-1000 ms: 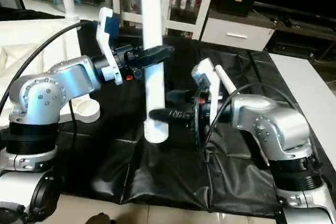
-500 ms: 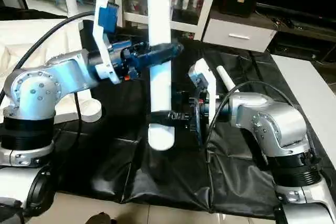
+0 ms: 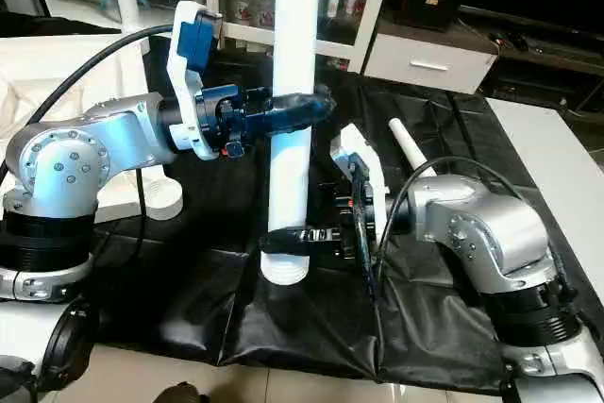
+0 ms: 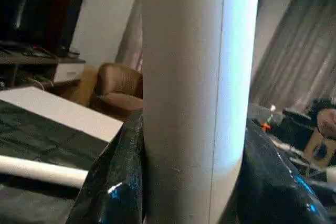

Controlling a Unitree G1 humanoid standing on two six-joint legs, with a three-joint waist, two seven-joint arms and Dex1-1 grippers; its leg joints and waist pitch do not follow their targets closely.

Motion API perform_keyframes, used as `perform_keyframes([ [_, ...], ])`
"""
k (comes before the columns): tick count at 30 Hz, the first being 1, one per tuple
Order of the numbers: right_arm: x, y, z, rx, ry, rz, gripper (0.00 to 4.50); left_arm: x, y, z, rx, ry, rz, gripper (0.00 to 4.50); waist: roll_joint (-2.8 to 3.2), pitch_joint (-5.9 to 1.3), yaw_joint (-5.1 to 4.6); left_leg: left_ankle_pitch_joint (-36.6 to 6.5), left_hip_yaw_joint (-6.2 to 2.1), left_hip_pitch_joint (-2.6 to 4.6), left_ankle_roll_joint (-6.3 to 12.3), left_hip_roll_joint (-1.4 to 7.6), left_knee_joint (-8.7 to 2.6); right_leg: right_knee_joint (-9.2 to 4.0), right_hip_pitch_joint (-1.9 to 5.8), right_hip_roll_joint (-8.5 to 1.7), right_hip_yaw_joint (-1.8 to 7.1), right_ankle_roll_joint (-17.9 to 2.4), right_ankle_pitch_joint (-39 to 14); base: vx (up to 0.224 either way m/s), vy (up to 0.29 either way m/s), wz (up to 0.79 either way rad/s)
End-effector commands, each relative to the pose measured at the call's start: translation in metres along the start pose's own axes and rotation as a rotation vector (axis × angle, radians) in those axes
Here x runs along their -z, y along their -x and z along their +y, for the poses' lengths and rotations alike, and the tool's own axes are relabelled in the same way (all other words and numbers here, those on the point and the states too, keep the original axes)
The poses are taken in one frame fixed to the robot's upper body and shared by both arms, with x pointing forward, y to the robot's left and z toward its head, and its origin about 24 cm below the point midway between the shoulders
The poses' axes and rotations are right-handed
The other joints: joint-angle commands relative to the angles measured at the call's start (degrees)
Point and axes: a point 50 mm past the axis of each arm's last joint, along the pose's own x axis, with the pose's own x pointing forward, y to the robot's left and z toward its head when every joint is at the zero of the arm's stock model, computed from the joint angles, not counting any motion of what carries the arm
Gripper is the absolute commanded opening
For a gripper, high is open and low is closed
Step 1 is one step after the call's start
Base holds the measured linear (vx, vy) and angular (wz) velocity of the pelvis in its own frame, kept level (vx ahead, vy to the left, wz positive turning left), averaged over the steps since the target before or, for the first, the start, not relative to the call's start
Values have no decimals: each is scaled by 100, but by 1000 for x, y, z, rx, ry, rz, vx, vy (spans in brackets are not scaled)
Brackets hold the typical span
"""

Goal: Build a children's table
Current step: Pick table leg

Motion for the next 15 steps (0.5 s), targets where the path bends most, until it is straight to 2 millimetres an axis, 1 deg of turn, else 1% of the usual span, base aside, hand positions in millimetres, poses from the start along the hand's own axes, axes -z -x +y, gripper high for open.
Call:
perform_keyframes([
  [1, -4, 1, 1, 0, 21, -21, 419, 3, -5, -6, 47, -21, 30, 180, 82, -394, 4, -835, -50, 112, -245, 265, -378, -381, 247, -464, 236, -1168, -468, 0, 0, 0],
  [3, -5, 0, 1, 0, 21, -26, 419, 4, -5, -7, 51, -20, 35, 180, 95, -392, 0, -874, -50, 115, -269, 268, -382, -382, 244, -468, 234, -1183, -478, 0, 0, 0],
  [7, -6, 1, 2, -1, 21, -31, 419, 5, -4, -7, 55, -19, 40, 180, 90, -393, -1, -905, -53, 112, -290, 268, -385, -380, 251, -467, 233, -1176, -487, 0, 0, 0],
  [8, -6, 1, 2, -1, 20, -31, 419, 5, -5, -7, 57, -20, 41, 180, 104, -392, 1, -919, -54, 117, -296, 269, -386, -382, 246, -468, 233, -1174, -498, 0, 0, 0],
  [9, -5, 1, 2, -2, 19, -29, 419, 5, -5, -7, 56, -21, 41, 180, 99, -394, -2, -927, -54, 117, -302, 270, -386, -382, 248, -466, 232, -1171, -502, 0, 0, 0],
  [10, -5, 1, 2, -3, 18, -27, 392, 4, -5, -6, 56, -22, 41, 180, 86, -396, -4, -916, -51, 117, -298, 268, -384, -383, 250, -466, 234, -1171, -486, 0, 0, 0],
  [13, -3, 0, 2, -7, 13, -16, 381, 3, -6, -6, 56, -27, 38, 180, 87, -396, 1, -855, -50, 108, -281, 265, -380, -378, 257, -470, 235, -1176, -433, 0, 0, 0],
  [15, -1, 0, 2, -9, 8, -9, 352, 3, -6, -6, 61, -29, 36, 180, 90, -395, 2, -873, -51, 115, -281, 268, -380, -379, 251, -468, 235, -1176, -455, 0, 0, 0],
])
